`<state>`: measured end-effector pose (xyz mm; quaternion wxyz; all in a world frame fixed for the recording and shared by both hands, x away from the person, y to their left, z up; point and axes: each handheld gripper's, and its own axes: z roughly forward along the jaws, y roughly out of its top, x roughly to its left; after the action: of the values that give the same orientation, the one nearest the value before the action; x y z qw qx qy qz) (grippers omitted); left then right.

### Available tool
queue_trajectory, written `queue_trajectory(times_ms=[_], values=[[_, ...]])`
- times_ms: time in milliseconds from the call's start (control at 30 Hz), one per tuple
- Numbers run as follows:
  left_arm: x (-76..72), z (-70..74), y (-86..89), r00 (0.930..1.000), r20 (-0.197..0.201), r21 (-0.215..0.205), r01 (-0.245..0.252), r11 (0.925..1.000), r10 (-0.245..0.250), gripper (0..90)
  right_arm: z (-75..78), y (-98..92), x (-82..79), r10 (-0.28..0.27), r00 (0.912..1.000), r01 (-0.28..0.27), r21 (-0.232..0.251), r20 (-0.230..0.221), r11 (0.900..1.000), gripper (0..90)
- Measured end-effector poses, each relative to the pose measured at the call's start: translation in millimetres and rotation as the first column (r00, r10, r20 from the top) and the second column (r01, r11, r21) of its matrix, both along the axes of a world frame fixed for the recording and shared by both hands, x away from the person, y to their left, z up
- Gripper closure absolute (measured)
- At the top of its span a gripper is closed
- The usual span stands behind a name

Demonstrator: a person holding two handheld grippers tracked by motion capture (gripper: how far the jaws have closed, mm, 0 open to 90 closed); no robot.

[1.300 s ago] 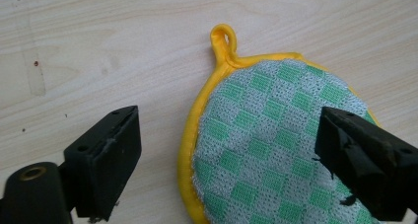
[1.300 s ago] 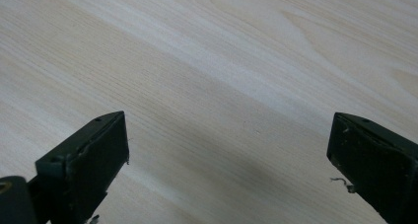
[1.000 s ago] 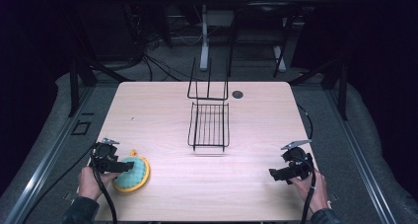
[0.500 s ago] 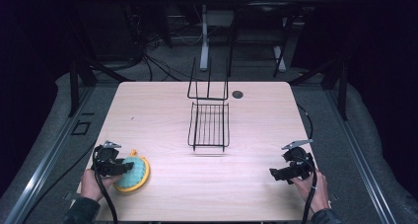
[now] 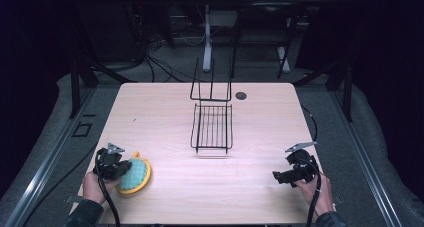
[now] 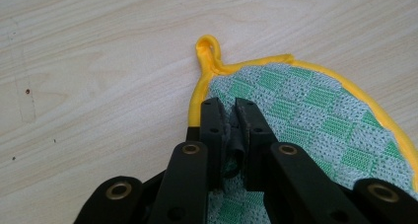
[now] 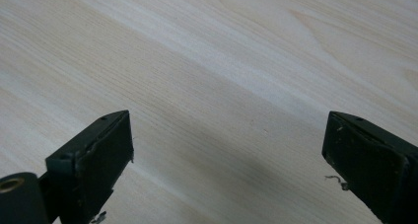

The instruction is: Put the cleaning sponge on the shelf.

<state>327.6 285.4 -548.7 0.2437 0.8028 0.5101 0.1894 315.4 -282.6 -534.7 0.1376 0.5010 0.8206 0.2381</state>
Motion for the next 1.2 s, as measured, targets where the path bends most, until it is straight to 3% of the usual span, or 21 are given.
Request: queue_trajectory(times_ms=[300,867,967,1033,1200], values=[[-1.7,7.1,8.8,0.9998,0.008,-0.047,0.017,0.9987,-0.016,88.0,1.8,-0.3,-0.2,0.004,0.9999,-0.004,-0.003,0.012,1.0,5.2],[-13.8,30.8,14.2,0.998,0.045,-0.083,0.048,0.9954,-0.045,88.2,3.3,-1.3,-0.3,0.003,1.0,-0.003,-0.007,0.007,1.0,6.0],[-15.4,34.1,15.4,0.998,0.052,-0.108,0.041,0.9933,-0.036,88.1,1.7,-1.2,0.2,0.002,1.0,-0.002,-0.008,0.007,1.0,6.1],[-16.2,36.9,15.0,0.9971,0.057,-0.128,0.058,0.9901,-0.051,88.1,1.5,-1.8,0.4,0.005,1.0,-0.005,-0.015,-0.001,1.0,6.0],[-17.0,43.2,10.6,0.995,0.065,-0.125,0.084,0.9886,-0.076,88.1,1.8,-3.1,0.3,-0.003,0.9999,0.003,-0.016,0.011,1.0,6.0]])
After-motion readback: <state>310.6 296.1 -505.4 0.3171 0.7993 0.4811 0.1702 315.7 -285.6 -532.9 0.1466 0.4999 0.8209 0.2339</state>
